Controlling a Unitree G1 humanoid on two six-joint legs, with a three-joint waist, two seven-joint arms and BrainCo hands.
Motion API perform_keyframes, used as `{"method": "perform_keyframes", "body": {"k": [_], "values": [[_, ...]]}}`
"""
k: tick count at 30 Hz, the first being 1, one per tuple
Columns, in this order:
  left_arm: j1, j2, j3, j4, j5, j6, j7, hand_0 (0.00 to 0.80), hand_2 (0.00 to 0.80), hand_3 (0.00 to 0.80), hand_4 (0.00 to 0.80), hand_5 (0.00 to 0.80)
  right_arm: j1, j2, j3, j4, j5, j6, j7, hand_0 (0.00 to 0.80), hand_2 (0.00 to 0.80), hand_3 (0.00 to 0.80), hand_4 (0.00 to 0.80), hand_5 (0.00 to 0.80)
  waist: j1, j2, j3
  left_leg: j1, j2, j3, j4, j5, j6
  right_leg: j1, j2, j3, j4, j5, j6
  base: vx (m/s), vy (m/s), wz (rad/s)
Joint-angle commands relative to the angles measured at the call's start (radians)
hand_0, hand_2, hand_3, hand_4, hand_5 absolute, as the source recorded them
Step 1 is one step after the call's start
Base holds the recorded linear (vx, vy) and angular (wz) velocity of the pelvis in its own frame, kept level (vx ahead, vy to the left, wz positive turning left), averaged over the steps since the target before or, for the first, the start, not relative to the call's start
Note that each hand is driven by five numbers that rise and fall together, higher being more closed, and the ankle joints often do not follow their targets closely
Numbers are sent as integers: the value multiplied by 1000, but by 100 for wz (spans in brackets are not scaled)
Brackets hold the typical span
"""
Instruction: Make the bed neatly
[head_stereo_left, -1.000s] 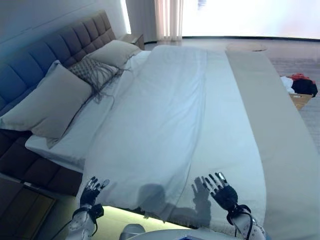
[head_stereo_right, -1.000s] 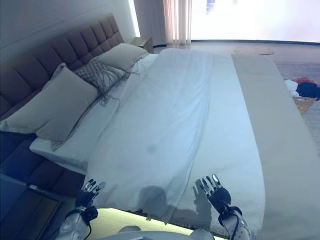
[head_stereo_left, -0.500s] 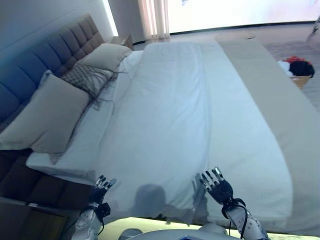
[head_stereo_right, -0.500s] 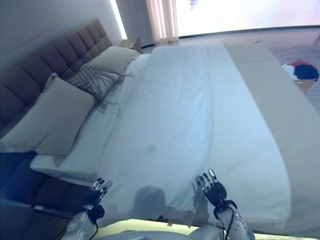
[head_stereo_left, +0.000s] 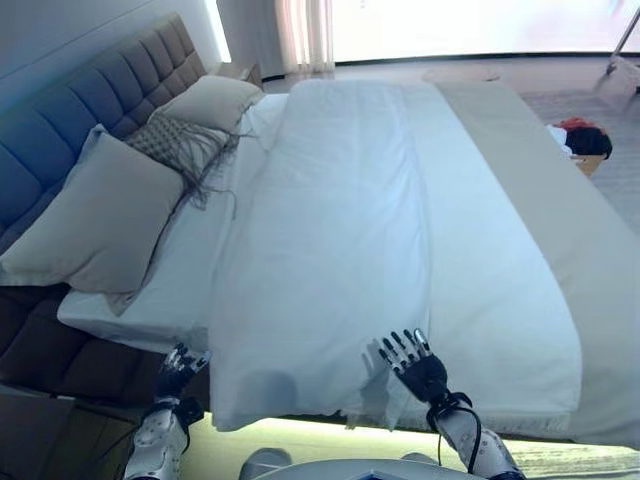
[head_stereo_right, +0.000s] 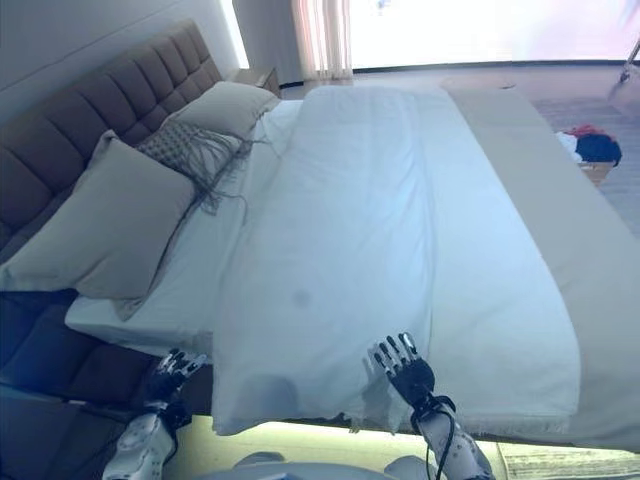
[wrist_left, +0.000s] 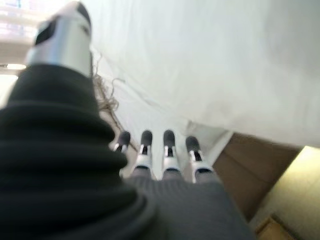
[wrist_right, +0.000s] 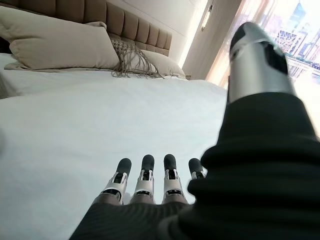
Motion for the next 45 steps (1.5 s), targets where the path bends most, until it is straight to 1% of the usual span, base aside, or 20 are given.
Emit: {"method": "perform_keyframes", "body": {"k": [1,5,7,8,10,12,13,15,17,18,20,22,23,24,28,31,33,37,40,45], "values": [[-96,52,39,-32,3,-6,43,0,0,0,0,0,-35,33,12,-46,32,1,4,0,0,0,0,0,8,-34,-5,-38,-24,6,2,60,76,147,98,-58,-198,192,-55,-128,-251,25],[-108,15,29,-7,-45,22,20,0,0,0,0,0,-43,5,41,-61,50,26,-42,0,0,0,0,0,11,-46,31,-115,69,40,101,108,10,210,138,-93,-250,138,-75,-159,-130,3],[-109,-6,13,1,-47,13,8,0,0,0,0,0,-40,-5,44,-56,48,21,-42,0,0,0,0,0,12,-52,42,-137,82,46,148,104,4,218,137,-121,-261,138,-82,-134,1,-2],[-96,-18,7,-4,-47,8,2,0,0,0,0,0,-37,-10,40,-53,47,23,-44,0,0,0,0,0,5,-56,45,-133,85,59,178,87,6,220,134,-124,-266,140,-87,-68,81,-2],[-54,-40,8,-20,-43,0,1,0,0,0,0,0,-27,-19,23,-58,40,38,-44,0,0,0,0,0,-5,-57,44,-122,84,55,212,66,7,214,125,-109,-264,148,-89,8,195,0],[-35,-44,12,-22,-62,-6,-2,0,0,0,0,0,-20,-22,12,-57,30,41,-41,0,0,0,0,0,-16,-52,39,-97,83,66,176,54,13,204,117,-92,-259,153,-80,46,280,7],[-26,-47,18,-19,-99,-1,-6,0,0,0,0,0,-12,-22,6,-57,24,36,-50,0,0,0,0,0,-26,-36,28,-58,76,79,89,65,21,192,109,-88,-247,150,-69,53,340,11],[-28,-51,25,-14,-127,8,-33,0,0,0,0,0,4,-7,-21,-64,21,27,-54,0,0,0,0,0,-27,-33,32,-55,42,83,82,49,40,157,64,-75,-186,185,-45,28,300,15],[-25,-35,26,-37,-128,35,-52,0,0,0,0,0,24,6,-37,-72,28,9,-47,0,0,0,0,0,-20,-47,59,-78,6,72,134,-3,82,80,-12,-59,-52,254,-33,29,203,19],[-17,-30,23,-39,-129,54,-54,0,0,0,0,0,31,14,-43,-81,42,5,-50,0,0,0,0,0,-19,-54,80,-64,-18,50,162,-58,100,28,-50,-30,14,283,-13,84,130,16],[-18,-24,13,-39,-152,71,-33,0,0,0,0,0,27,23,-28,-88,52,-11,-32,0,0,0,0,0,-24,-71,104,-90,-30,48,192,-61,110,-39,-52,-6,-54,314,-23,-62,-45,7],[-69,-27,-8,-6,-220,41,-19,0,0,0,0,0,-19,16,4,-72,56,-44,-1,0,0,0,0,0,-37,-85,130,-171,-21,32,261,-89,105,-115,-40,36,-152,354,-5,-313,-192,5],[-117,-17,-15,18,-276,25,-15,0,0,0,0,0,-74,6,25,-36,60,-68,15,0,0,0,0,0,-30,-78,155,-223,-1,20,301,-121,99,-140,-27,41,-155,336,16,-462,-226,16],[-168,-11,-19,44,-348,12,-7,0,0,0,0,0,-139,1,39,-5,66,-79,6,0,0,0,0,0,-27,-80,186,-294,27,11,355,-130,95,-181,-19,34,-149,337,14,-454,-250,21],[-254,-11,-26,84,-530,22,-17,0,0,0,0,0,-237,-4,81,14,92,-132,7,0,0,0,0,0,-15,-90,245,-428,116,-41,408,-91,41,-272,-7,11,-76,300,-4,-267,-193,3],[-274,-43,-26,109,-673,5,-54,0,0,0,0,0,-271,-27,91,14,109,-157,-1,0,0,0,0,0,-10,-88,262,-456,140,-64,382,-52,17,-306,-2,-7,-60,276,-14,-85,2,4],[-283,-70,-20,119,-772,-16,-88,0,0,0,0,0,-293,-43,83,6,114,-168,2,0,0,0,0,0,-8,-81,274,-485,144,-71,363,-29,8,-349,-13,-17,-40,264,-19,-131,93,1],[-274,-127,-10,123,-961,-39,-132,0,0,0,0,0,-321,-56,64,-2,112,-179,12,0,0,0,0,0,-2,-71,294,-554,125,-73,355,-4,8,-425,-40,-19,-1,253,-18,-117,100,1],[-277,-153,-2,146,-1027,-18,-171,0,0,0,0,0,-344,-60,59,-1,109,-184,25,0,0,0,0,0,4,-72,308,-603,118,-69,362,8,6,-474,-57,-16,28,249,-15,-86,66,9],[-313,-186,27,182,-1271,54,-293,0,0,0,0,0,-403,-71,52,-12,90,-178,41,0,0,0,0,0,-4,-76,321,-696,112,-69,396,10,2,-558,-60,2,59,245,-18,-84,69,4]]}}
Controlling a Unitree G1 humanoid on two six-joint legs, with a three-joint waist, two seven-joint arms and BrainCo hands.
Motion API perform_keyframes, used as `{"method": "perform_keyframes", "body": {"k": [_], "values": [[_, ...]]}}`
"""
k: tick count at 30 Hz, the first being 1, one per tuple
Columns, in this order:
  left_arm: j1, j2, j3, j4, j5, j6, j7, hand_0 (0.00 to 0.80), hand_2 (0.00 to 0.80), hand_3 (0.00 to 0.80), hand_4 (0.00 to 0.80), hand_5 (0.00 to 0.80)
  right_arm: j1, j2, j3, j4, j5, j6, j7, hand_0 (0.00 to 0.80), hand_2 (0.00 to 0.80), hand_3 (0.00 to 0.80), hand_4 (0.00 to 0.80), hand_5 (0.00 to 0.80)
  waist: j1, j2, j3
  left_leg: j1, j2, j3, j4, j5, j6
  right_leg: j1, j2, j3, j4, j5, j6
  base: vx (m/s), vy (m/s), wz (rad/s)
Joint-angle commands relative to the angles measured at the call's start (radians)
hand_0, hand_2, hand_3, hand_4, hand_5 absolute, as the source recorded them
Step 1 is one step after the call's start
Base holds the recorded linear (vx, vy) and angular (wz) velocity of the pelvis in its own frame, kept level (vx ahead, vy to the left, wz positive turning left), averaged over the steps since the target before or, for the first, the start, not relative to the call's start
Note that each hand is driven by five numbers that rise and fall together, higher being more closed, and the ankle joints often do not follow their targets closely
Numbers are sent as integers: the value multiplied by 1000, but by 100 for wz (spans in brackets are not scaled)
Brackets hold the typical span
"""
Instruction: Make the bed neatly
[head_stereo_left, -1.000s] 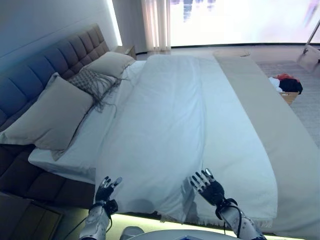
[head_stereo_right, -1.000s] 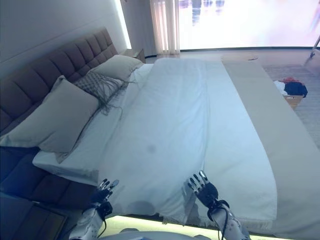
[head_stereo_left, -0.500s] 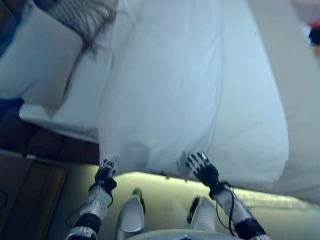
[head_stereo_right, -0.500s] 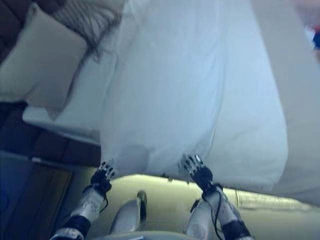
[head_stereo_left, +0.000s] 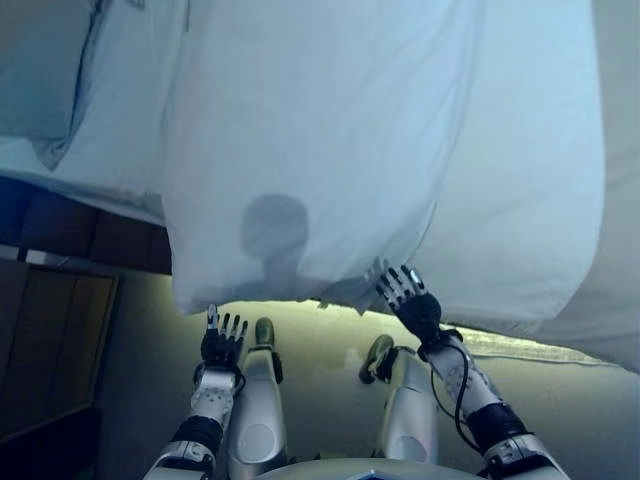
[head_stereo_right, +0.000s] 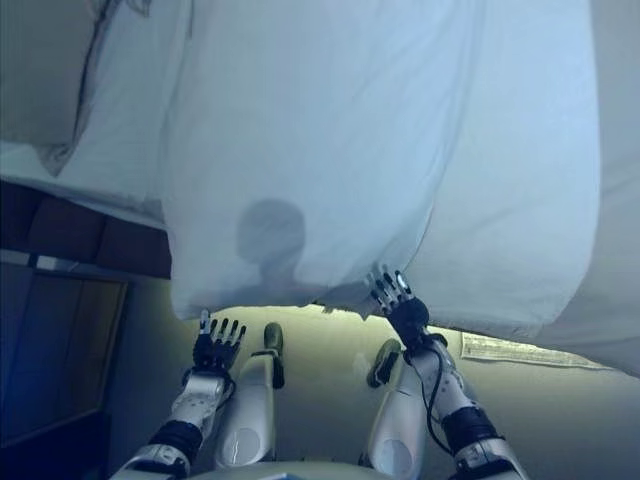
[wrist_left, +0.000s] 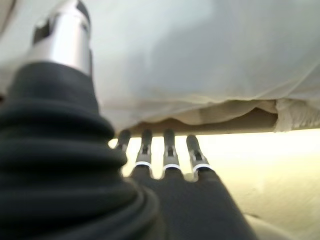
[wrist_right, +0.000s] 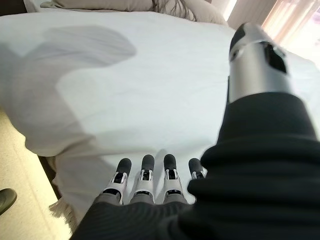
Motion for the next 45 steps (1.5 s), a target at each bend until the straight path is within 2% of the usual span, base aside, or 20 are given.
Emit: {"method": "perform_keyframes", "body": {"k": [1,10,17,22,28,34,37,41,45], "values": [[-50,-11,27,4,-179,31,-114,0,0,0,0,0,-39,-14,-36,-86,14,-26,50,0,0,0,0,0,30,-16,22,-82,30,-59,87,-20,34,15,-61,37,-288,336,144,-76,18,0],[-106,-15,33,-47,-358,-84,-249,0,0,0,0,0,-87,-27,-32,-148,3,-38,76,0,0,0,0,0,32,-59,28,-227,46,-102,181,-31,27,-94,-34,59,-243,336,134,-15,-3,-2],[-142,9,56,-150,-358,-165,-318,0,0,0,0,0,-90,-33,-19,-180,-4,-73,99,0,0,0,0,0,41,-88,25,-334,58,-131,270,-49,29,-173,-21,64,-177,333,124,-2,2,-1],[-161,13,80,-210,-358,-222,-326,0,0,0,0,0,-97,-32,-16,-176,-1,-67,113,0,0,0,0,0,48,-102,22,-397,56,-149,331,-64,36,-217,-14,68,-139,336,122,-3,3,-5],[-169,28,120,-228,-358,-264,-352,0,0,0,0,0,-98,-30,-13,-174,-1,-61,135,0,0,0,0,0,58,-113,16,-419,52,-155,356,-73,39,-221,-11,60,-138,340,121,0,0,0],[-164,43,167,-234,-358,-271,-397,0,0,0,0,0,-92,-30,-17,-158,4,-53,158,0,0,0,0,0,68,-110,20,-425,42,-159,378,-83,44,-220,-11,59,-126,340,118,0,0,0],[-157,47,186,-232,-358,-272,-375,0,0,0,0,0,-97,-27,-18,-152,-10,-49,162,0,0,0,0,0,74,-105,20,-415,35,-158,376,-86,45,-210,-13,55,-127,336,116,0,0,0],[-161,72,196,-191,-358,-222,-351,0,0,0,0,0,-113,-36,-15,-141,-8,-46,154,0,0,0,0,0,76,-99,24,-409,27,-158,381,-87,47,-203,-13,54,-122,332,113,-2,9,0],[-166,73,167,-161,-358,-174,-323,0,0,0,0,0,-136,-43,-15,-134,-9,-45,139,0,0,0,0,0,81,-95,28,-438,15,-162,400,-83,51,-225,-11,55,-102,332,111,-26,24,5]]}}
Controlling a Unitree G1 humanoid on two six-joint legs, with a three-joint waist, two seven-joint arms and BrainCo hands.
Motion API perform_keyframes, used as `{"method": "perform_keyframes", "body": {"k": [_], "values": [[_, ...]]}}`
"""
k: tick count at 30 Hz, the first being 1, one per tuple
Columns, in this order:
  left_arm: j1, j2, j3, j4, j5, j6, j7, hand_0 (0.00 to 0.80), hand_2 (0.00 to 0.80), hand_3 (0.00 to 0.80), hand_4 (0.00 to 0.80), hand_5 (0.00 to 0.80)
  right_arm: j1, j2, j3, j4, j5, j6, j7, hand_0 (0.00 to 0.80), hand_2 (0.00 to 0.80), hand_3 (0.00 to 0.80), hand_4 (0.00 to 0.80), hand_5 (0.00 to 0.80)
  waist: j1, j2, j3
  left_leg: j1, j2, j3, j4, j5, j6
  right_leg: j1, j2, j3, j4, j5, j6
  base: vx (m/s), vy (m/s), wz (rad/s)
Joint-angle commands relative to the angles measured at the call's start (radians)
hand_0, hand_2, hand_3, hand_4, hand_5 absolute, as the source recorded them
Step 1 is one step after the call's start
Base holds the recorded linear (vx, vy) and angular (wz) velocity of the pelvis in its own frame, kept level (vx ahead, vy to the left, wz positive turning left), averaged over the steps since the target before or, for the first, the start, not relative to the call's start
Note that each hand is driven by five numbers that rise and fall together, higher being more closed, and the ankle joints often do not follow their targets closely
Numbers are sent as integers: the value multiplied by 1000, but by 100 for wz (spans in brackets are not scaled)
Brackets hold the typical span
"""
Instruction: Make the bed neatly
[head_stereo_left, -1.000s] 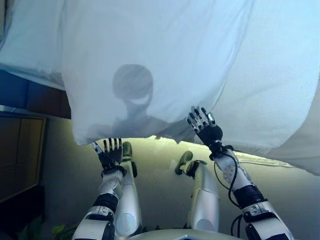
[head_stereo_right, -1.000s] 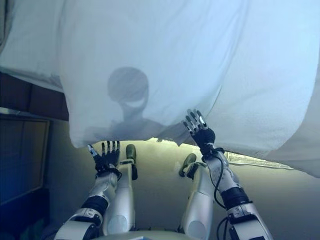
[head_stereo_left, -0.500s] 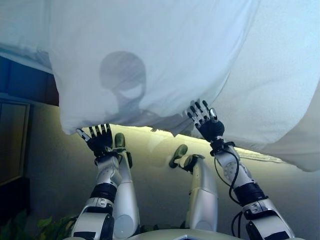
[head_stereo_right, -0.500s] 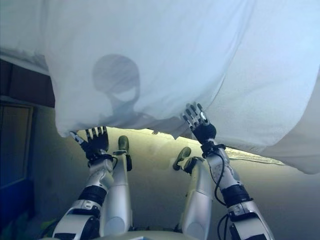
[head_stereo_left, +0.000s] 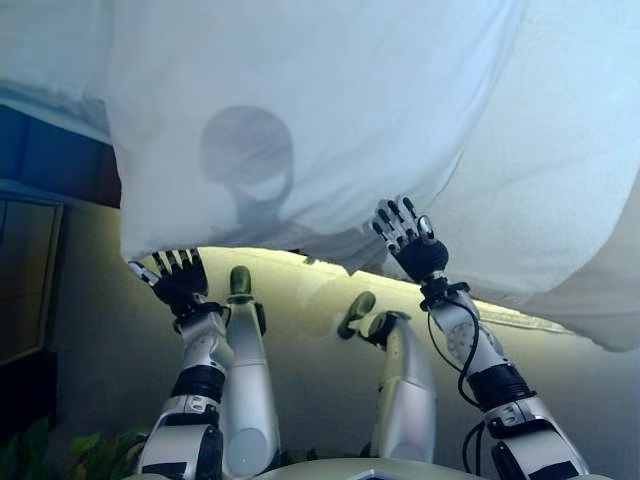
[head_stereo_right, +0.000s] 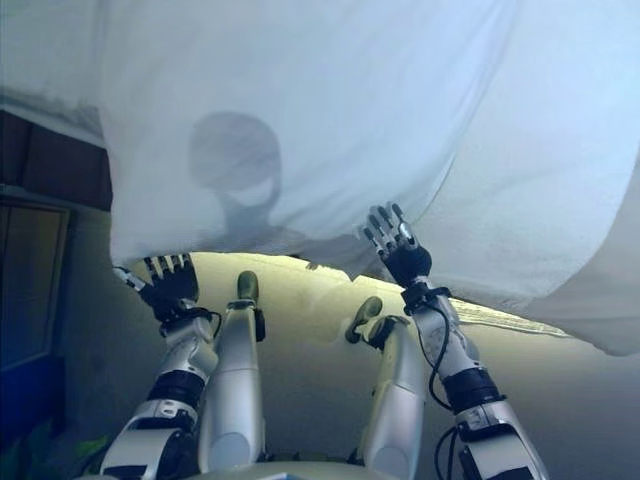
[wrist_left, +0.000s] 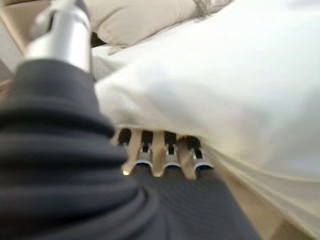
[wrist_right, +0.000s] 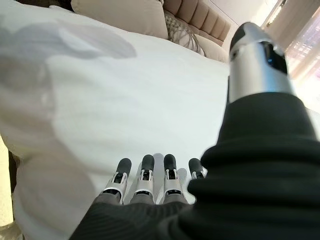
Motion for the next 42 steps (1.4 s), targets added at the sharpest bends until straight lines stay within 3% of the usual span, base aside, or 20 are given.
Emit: {"method": "perform_keyframes", "body": {"k": [1,10,22,42], "values": [[4,37,25,6,-13,27,11,0,0,0,0,0,-23,-7,-9,-29,1,-9,12,0,0,0,0,0,28,-7,-17,-126,-32,-52,145,-26,111,11,-53,55,-251,362,156,-23,-5,7],[-22,95,-8,77,16,83,26,0,0,0,0,0,-31,-17,-3,-1,34,-21,44,0,0,0,0,0,38,-36,-15,-195,-35,-81,195,-24,116,-22,-34,47,-230,381,161,1,-27,4],[-35,101,-33,100,53,100,30,0,0,0,0,0,-66,-10,-10,-15,30,-12,39,0,0,0,0,0,42,-43,2,-241,-55,-89,217,-24,121,-46,-16,45,-259,417,167,0,0,0],[-38,129,-57,143,101,201,37,0,0,0,0,0,-92,-19,-10,-28,43,-17,68,0,0,0,0,0,53,-54,42,-365,-76,-115,354,-43,129,-102,6,40,-207,446,168,0,2,-2]]}}
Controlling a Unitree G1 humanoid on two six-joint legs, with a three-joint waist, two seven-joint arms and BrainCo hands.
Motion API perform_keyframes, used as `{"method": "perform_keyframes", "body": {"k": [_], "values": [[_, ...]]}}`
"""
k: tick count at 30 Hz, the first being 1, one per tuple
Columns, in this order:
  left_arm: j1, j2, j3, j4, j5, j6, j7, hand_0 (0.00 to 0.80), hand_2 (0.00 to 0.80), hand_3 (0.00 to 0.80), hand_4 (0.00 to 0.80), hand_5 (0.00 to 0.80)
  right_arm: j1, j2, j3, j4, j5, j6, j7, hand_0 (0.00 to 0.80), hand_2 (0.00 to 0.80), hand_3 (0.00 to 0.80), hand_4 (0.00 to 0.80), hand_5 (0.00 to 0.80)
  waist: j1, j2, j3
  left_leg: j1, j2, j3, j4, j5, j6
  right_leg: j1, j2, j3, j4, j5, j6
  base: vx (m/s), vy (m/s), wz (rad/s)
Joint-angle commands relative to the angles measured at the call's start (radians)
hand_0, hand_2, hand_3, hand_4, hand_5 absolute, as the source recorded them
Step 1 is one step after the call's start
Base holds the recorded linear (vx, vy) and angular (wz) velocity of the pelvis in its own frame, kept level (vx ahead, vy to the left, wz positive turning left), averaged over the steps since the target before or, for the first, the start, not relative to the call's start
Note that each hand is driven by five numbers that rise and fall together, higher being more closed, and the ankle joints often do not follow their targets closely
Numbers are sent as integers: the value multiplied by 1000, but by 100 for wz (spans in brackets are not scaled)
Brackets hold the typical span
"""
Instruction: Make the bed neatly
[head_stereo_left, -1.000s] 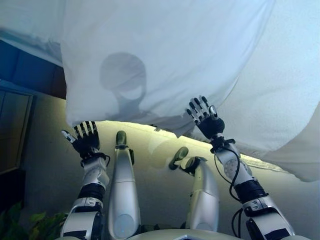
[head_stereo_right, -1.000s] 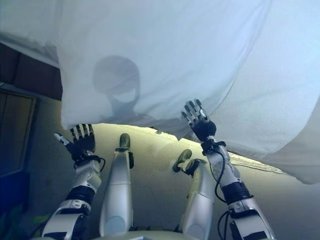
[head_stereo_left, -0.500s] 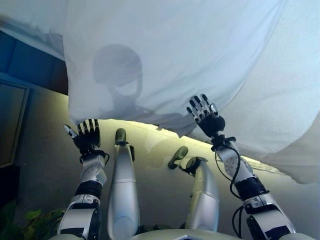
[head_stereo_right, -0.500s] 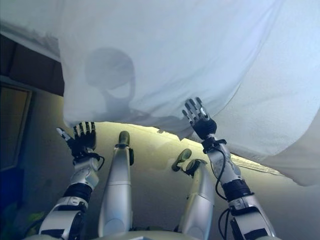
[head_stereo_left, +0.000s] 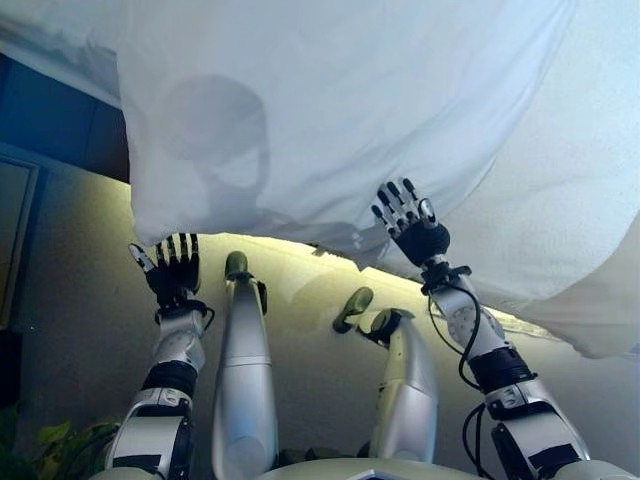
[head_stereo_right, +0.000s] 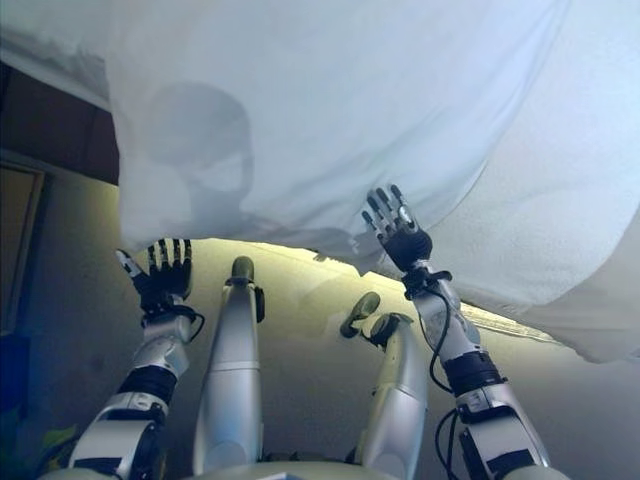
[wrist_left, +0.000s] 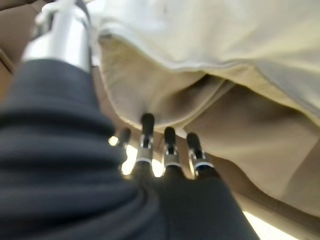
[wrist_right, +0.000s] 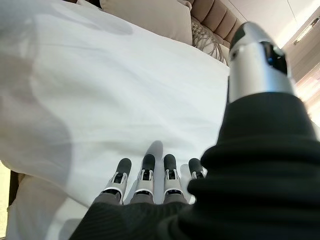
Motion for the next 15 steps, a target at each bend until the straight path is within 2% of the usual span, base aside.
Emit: {"method": "perform_keyframes", "body": {"k": [1,10,15], "values": [[1,-14,-2,45,50,30,-12,0,0,0,0,0,-14,1,-16,-59,34,-14,37,0,0,0,0,0,31,-15,38,-137,-56,-28,98,56,101,-7,9,49,-266,428,124,0,0,0],[2,0,-9,82,91,39,-50,0,0,0,0,0,-24,-11,-20,-69,39,-22,44,0,0,0,0,0,33,-21,56,-153,-58,-33,108,59,97,4,18,37,-287,440,126,0,0,0],[-20,25,-1,105,102,66,7,0,0,0,0,0,-34,-19,-16,-71,46,-23,43,0,0,0,0,0,25,-16,65,-178,-58,-38,146,57,96,-20,23,48,-259,443,120,0,0,0]]}}
